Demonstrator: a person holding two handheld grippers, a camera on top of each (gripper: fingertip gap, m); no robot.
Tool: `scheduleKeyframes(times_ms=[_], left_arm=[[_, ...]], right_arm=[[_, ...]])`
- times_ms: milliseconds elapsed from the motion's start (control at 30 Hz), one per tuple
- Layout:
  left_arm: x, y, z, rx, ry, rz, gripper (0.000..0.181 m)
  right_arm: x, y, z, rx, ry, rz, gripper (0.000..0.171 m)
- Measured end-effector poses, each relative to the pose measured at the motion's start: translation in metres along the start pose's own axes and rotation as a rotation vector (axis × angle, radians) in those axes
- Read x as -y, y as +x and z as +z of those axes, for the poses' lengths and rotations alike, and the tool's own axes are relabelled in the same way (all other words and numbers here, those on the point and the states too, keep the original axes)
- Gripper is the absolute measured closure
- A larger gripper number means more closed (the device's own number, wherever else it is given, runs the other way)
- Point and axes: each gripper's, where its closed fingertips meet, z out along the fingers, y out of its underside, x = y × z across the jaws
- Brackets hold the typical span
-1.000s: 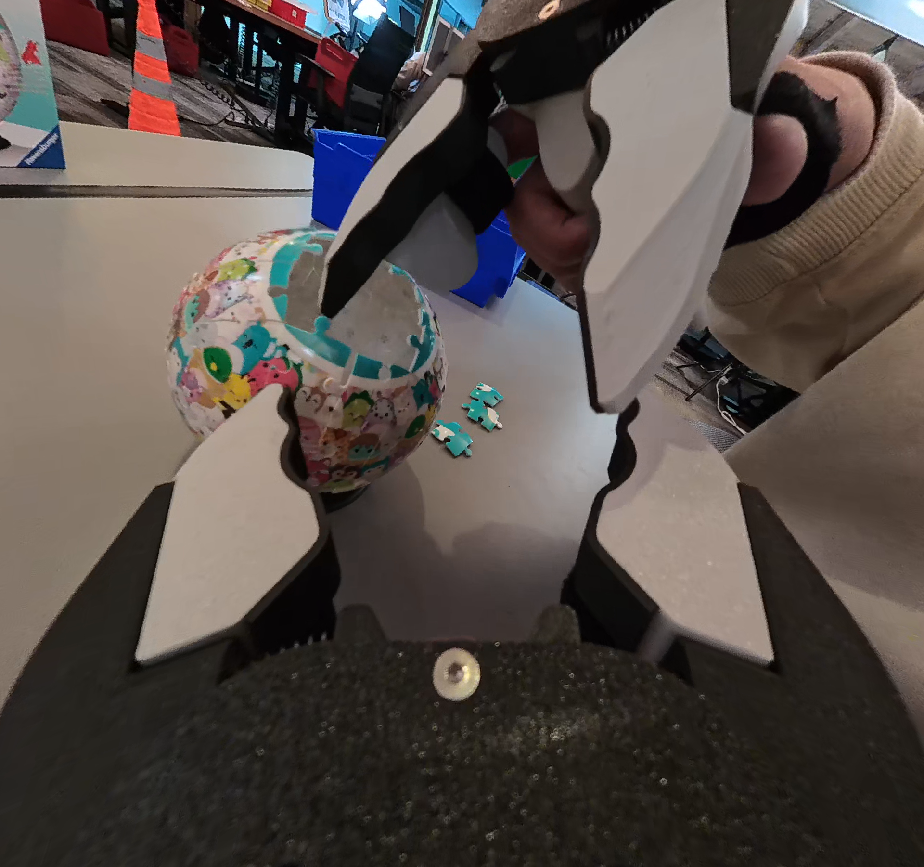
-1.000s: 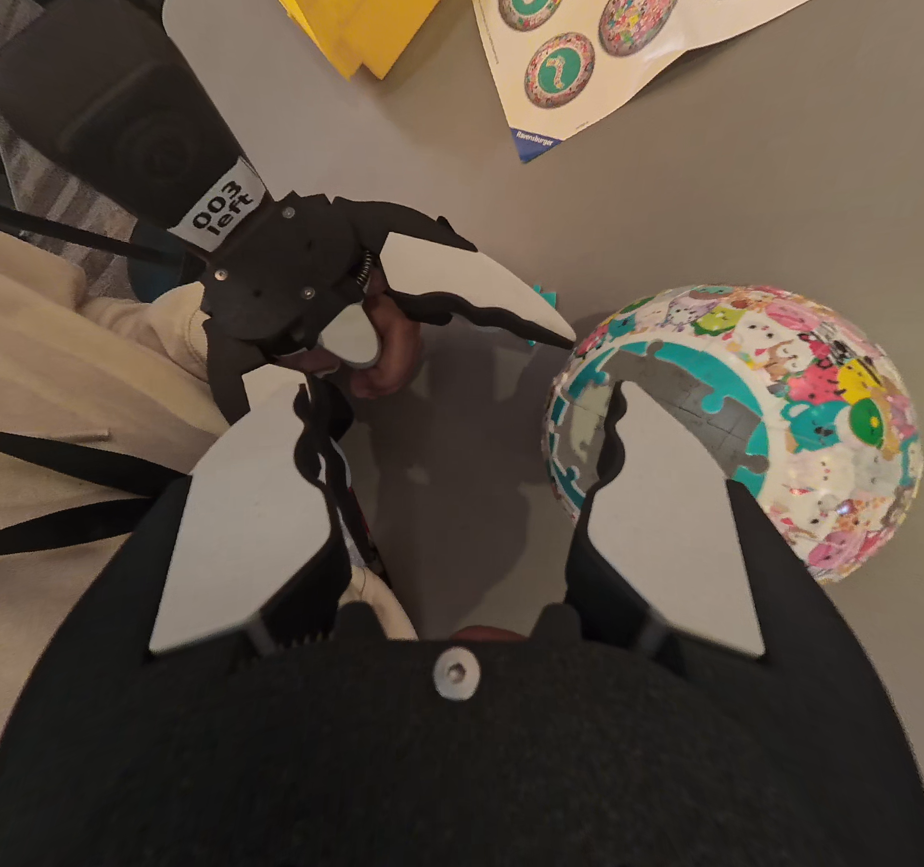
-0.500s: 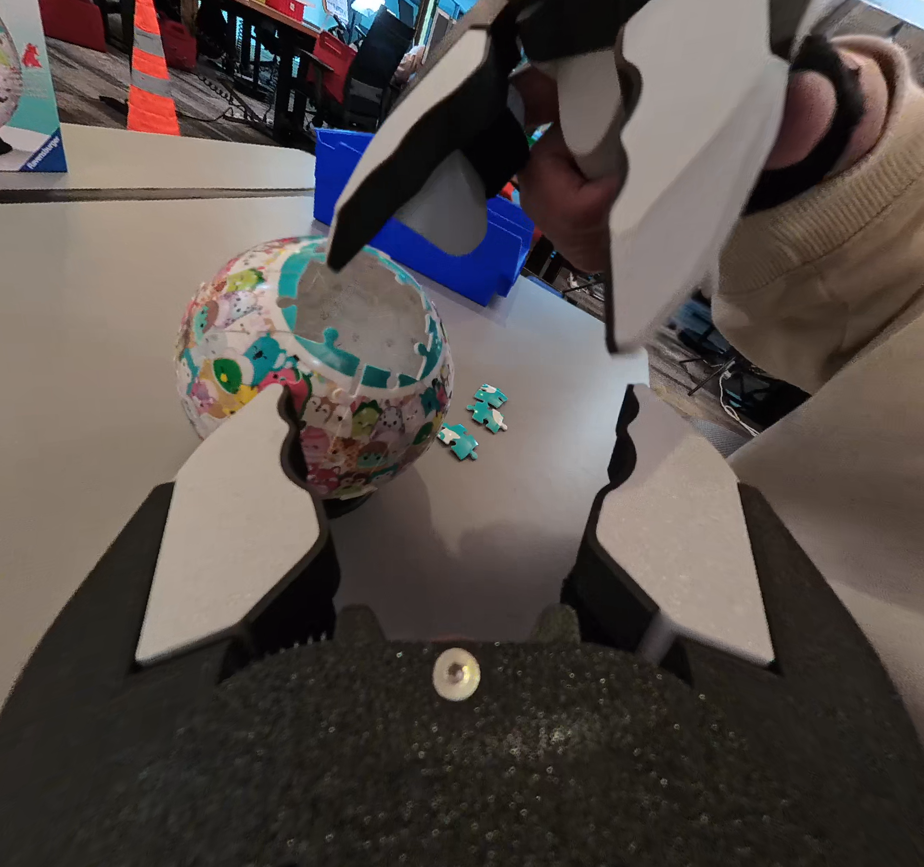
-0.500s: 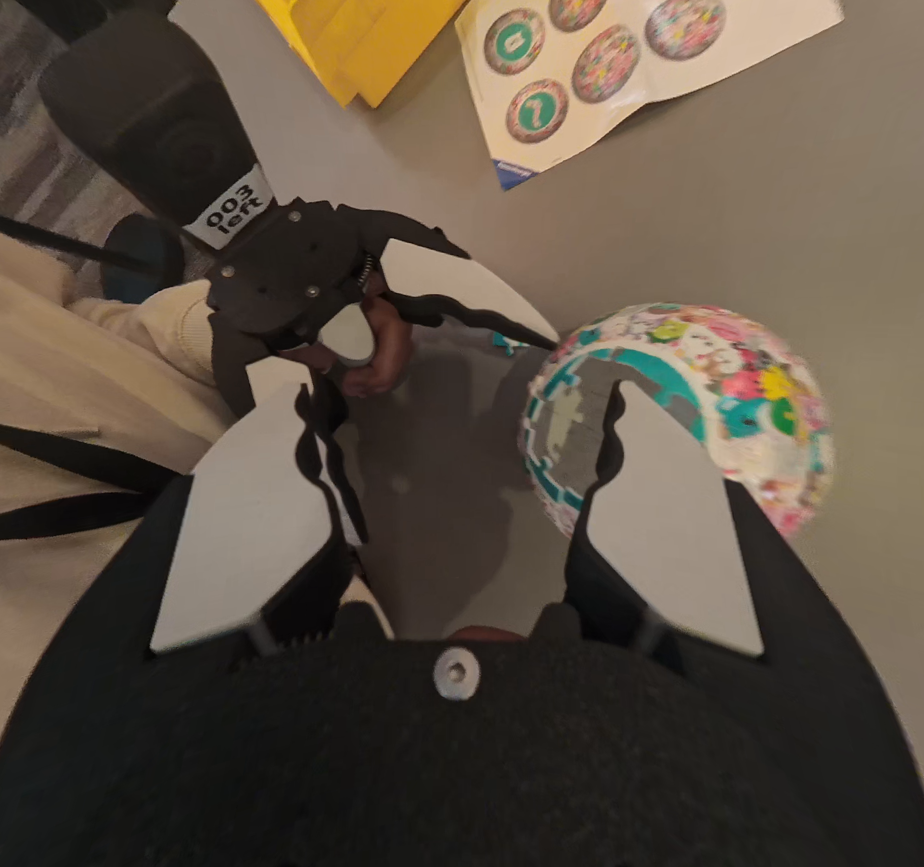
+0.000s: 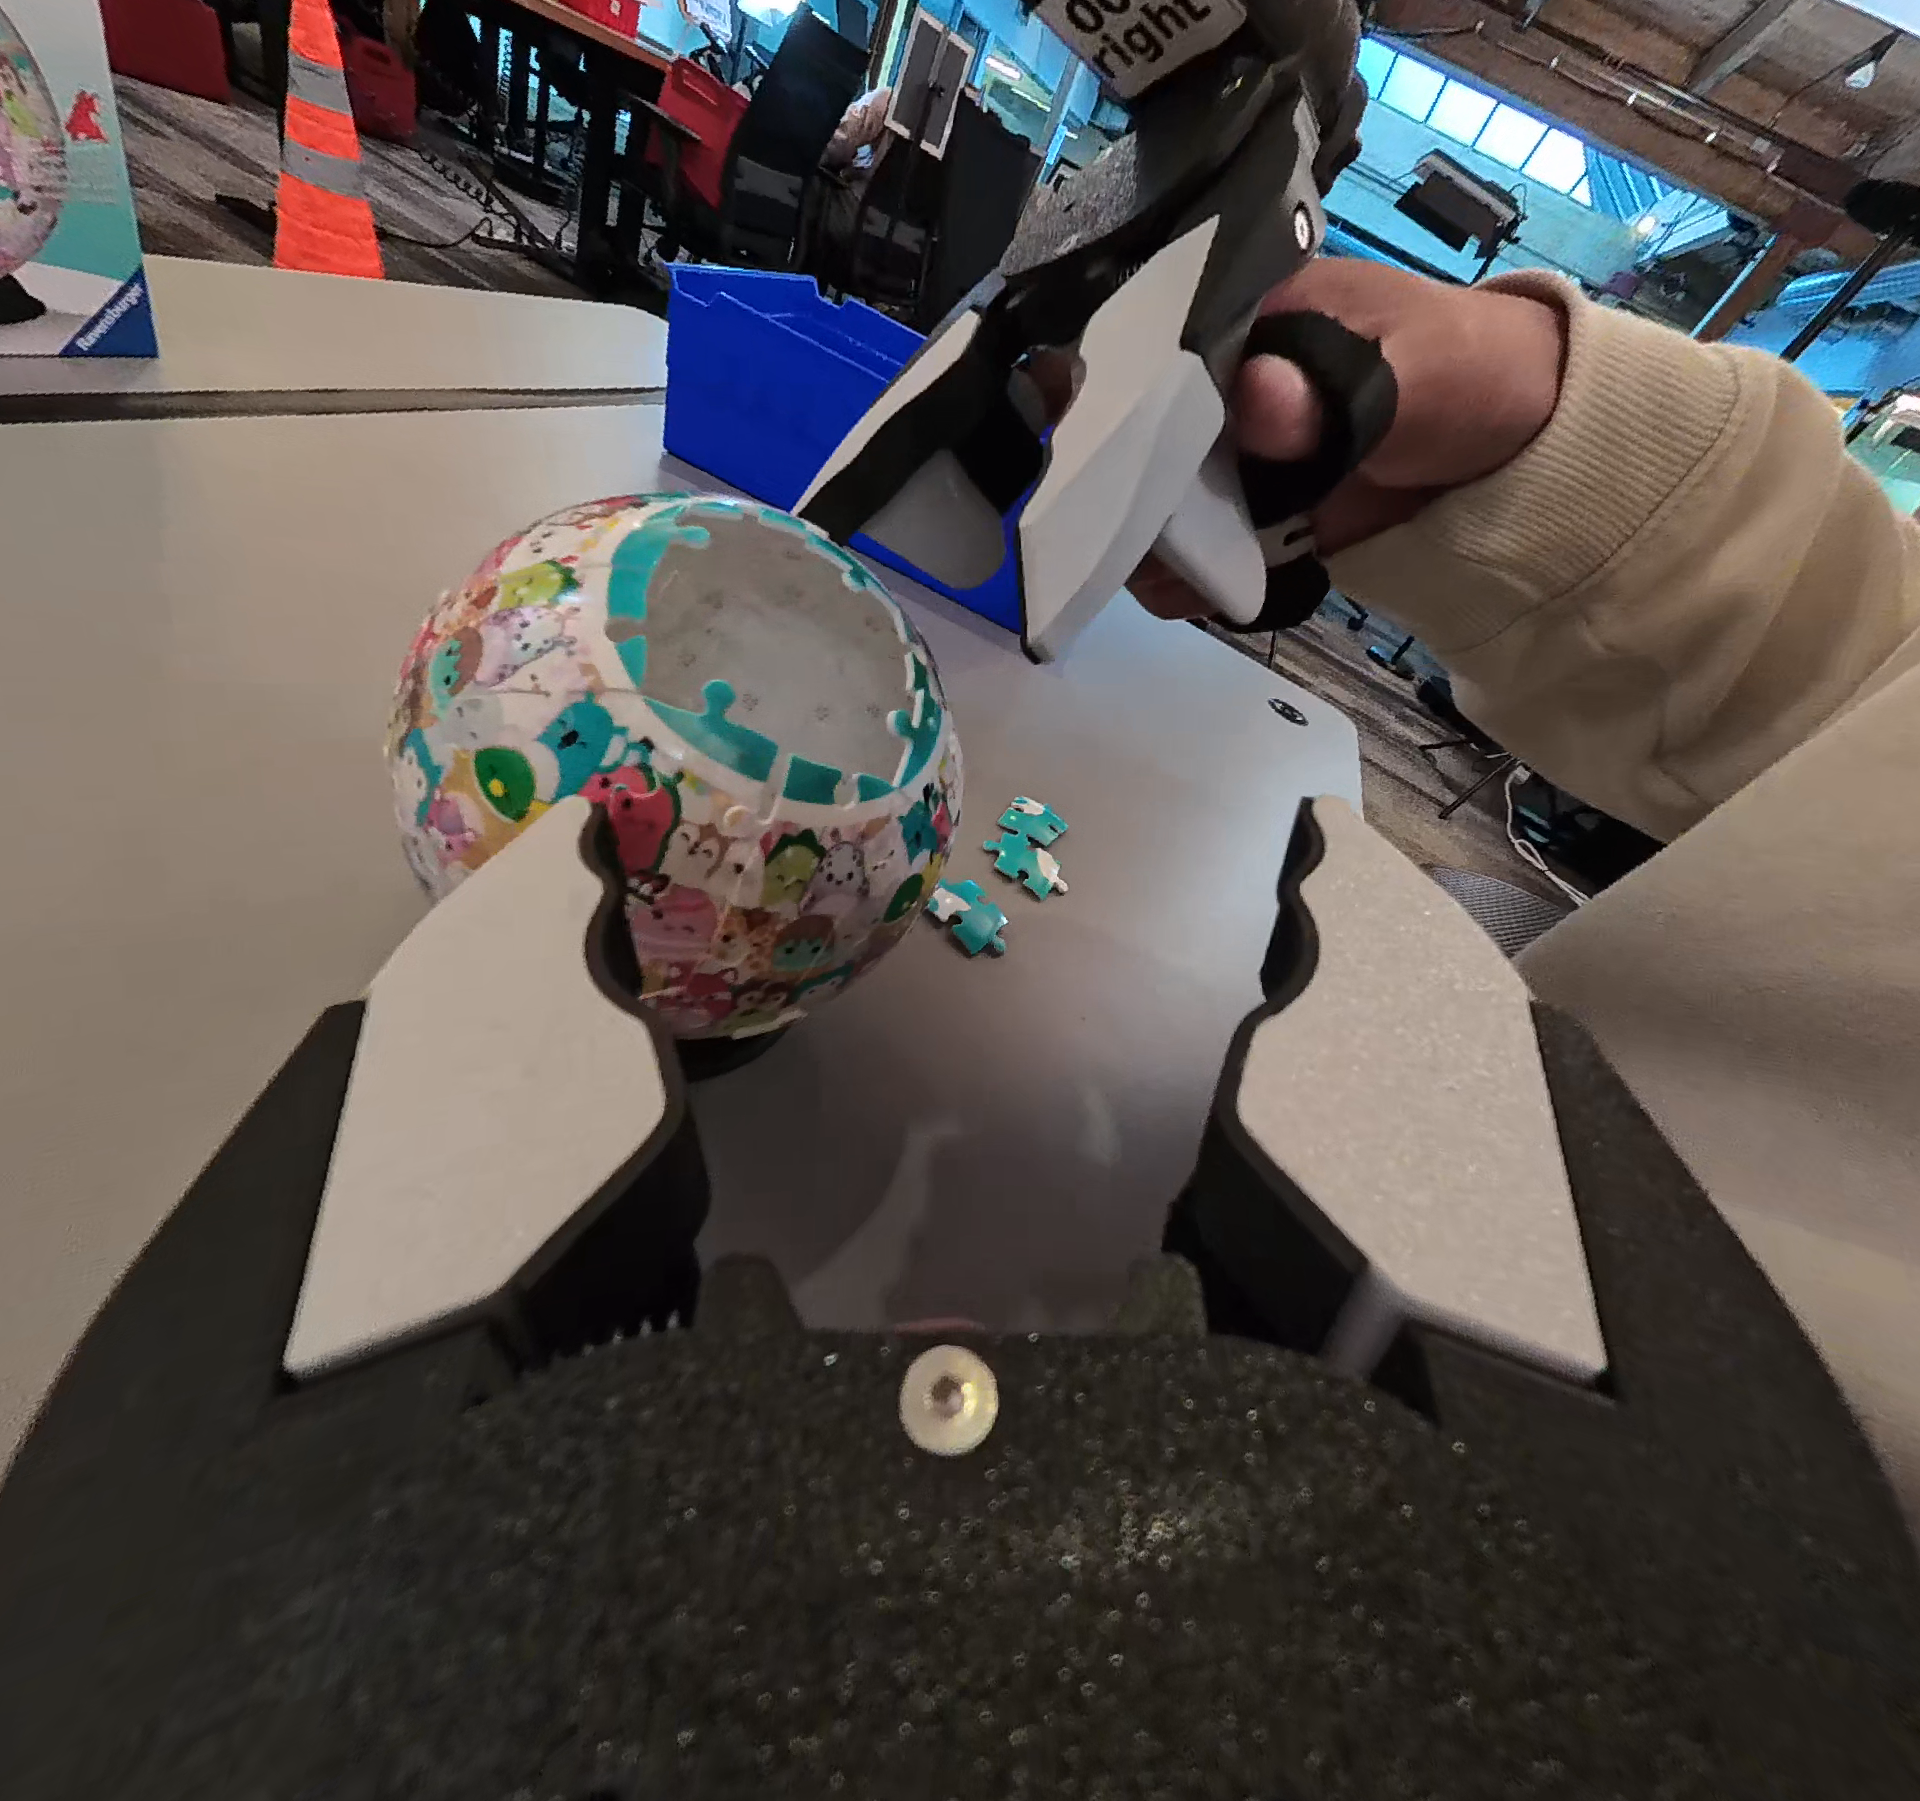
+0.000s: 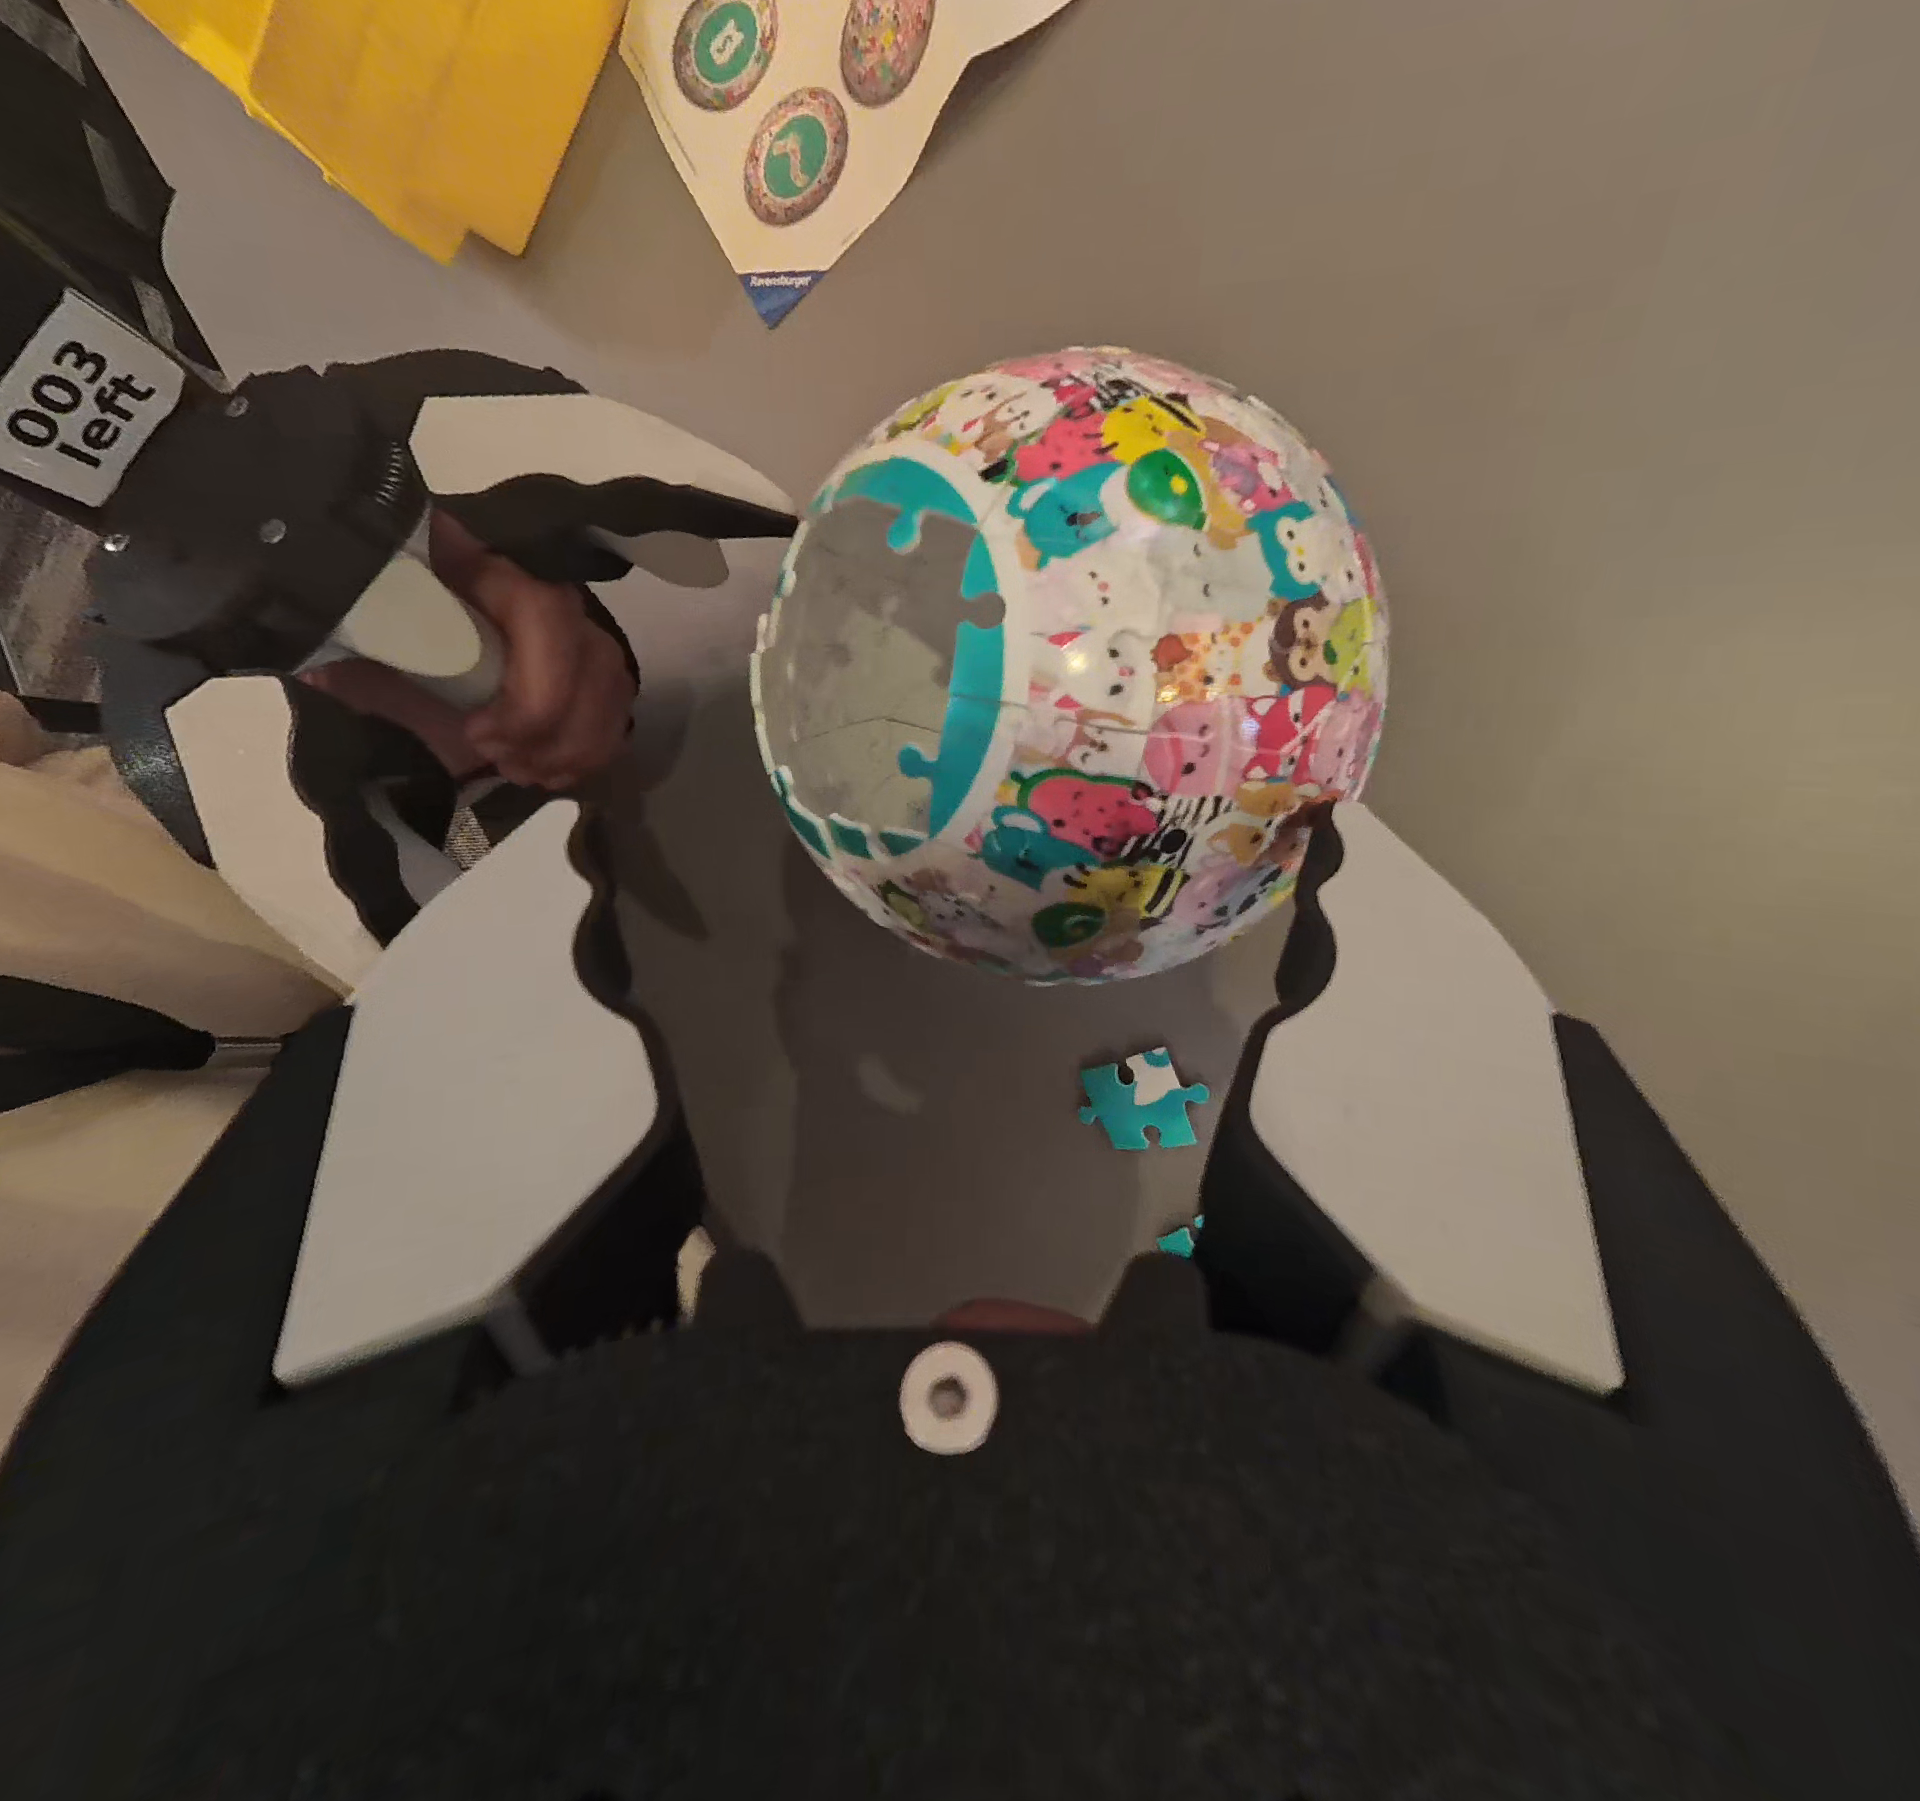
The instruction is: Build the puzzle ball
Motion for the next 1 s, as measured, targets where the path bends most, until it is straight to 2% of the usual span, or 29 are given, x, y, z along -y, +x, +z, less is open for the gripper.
scheduleKeyframes(times_ms=[267, 500, 767, 867, 1000], left_arm=[[-0.001, -0.002, -0.005, 0.000, 0.011, -0.017, 0.063], [-0.013, -0.029, -0.006, 0.047, -0.035, -0.070, 0.056], [-0.021, -0.013, 0.004, 0.042, -0.076, -0.040, 0.048], [-0.019, -0.005, -0.001, 0.031, -0.056, -0.029, 0.055], [-0.025, -0.022, -0.004, 0.095, -0.091, -0.013, 0.050]], right_arm=[[0.007, 0.005, 0.003, 0.025, 0.023, -0.001, 0.047], [-0.023, -0.001, -0.004, 0.033, 0.058, 0.070, 0.049], [-0.018, -0.004, 0.008, 0.033, 0.124, 0.043, 0.038], [-0.015, 0.006, 0.013, 0.074, 0.138, 0.051, 0.040], [-0.016, 0.016, 0.007, 0.094, 0.191, 0.081, 0.047]])
